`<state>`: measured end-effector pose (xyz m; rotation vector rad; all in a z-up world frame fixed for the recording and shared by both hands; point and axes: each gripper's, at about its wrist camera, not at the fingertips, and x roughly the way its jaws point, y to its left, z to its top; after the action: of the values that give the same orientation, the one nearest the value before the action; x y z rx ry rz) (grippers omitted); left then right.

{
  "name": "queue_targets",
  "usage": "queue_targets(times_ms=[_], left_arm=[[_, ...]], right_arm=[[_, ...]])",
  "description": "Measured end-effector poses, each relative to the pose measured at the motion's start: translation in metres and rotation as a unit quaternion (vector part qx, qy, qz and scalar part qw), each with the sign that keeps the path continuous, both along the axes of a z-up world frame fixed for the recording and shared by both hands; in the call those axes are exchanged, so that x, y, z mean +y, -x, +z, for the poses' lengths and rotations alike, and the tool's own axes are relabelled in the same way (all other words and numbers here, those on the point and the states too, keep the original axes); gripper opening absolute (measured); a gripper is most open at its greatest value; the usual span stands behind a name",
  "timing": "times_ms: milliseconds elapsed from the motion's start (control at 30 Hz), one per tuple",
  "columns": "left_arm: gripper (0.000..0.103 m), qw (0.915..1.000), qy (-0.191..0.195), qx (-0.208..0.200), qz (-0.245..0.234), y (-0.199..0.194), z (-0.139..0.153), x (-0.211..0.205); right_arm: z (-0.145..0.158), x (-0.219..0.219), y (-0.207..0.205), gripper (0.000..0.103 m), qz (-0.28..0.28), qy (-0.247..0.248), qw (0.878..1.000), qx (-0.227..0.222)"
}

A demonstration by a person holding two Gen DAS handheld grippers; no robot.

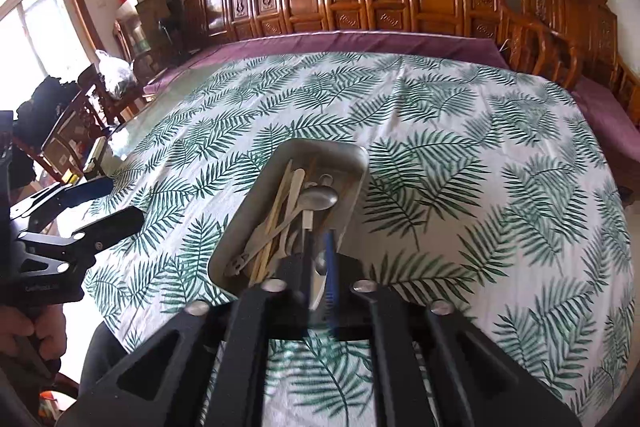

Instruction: Organize utensils

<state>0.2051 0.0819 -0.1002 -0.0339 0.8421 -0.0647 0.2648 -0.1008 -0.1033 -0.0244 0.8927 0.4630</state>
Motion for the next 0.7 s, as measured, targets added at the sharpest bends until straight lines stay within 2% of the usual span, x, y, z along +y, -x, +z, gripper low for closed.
queue_targets(times_ms=[33,100,167,233,333,700], left_arm=[[0.094,1.0,0.004,0.002,0.001,0.002,-0.001,-0.001],[0.095,1.0,0.004,0.002,0.002,0.007,-0.002,-0.006],[0.095,1.0,0.003,0.006,0.001,0.012,-0.003,-0.011],[0.095,1.0,0.0,0.01,0.0,0.017,-0.004,-0.016],[0.095,0.9999,-0.006,0.009,-0.003,0.026,-0.002,-0.023],[0.095,0.9998,-0.016,-0.006,-0.004,0.062,0.01,-0.047]], right_arm=[[0.002,-0.004,0.004,0.051,-0.004,-0.001,1.0,-0.006],[0.005,-0.011,0.011,0.057,-0.011,0.0,1.0,-0.013],[0.005,-0.019,0.018,0.068,-0.024,0.007,1.0,-0.015],[0.007,-0.026,0.025,0.089,-0.038,0.014,0.999,-0.025],[0.007,-0.038,0.036,0.1,-0.056,0.018,0.998,-0.031],[0.017,-0.061,0.084,0.1,-0.072,0.022,0.996,-0.053]])
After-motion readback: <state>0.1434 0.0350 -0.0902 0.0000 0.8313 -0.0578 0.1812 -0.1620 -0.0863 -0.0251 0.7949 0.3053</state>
